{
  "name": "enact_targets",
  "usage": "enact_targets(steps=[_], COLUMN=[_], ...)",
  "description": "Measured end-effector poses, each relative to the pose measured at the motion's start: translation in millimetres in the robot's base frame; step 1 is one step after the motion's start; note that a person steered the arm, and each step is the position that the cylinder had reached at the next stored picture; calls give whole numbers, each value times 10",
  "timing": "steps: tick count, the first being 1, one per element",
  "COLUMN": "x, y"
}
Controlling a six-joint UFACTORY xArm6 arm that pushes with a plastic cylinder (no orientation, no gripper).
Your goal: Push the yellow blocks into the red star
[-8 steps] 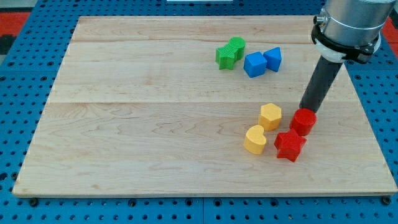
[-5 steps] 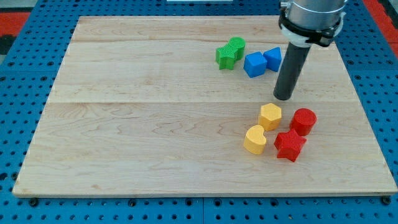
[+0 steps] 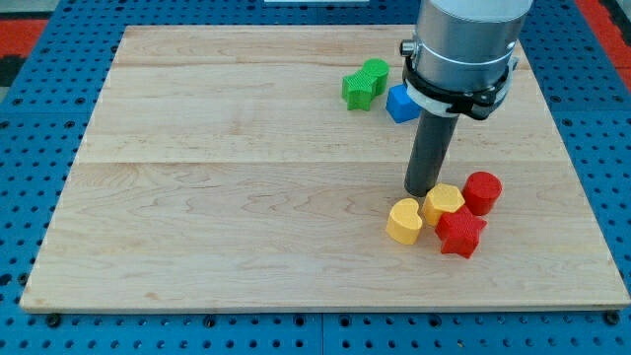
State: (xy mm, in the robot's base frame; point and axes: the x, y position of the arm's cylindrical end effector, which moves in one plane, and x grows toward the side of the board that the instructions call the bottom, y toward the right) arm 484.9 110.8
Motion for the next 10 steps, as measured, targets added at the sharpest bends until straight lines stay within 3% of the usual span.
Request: enact_targets(steps=[2, 4, 10], x=[-110, 234, 530], y=[-415, -409, -408])
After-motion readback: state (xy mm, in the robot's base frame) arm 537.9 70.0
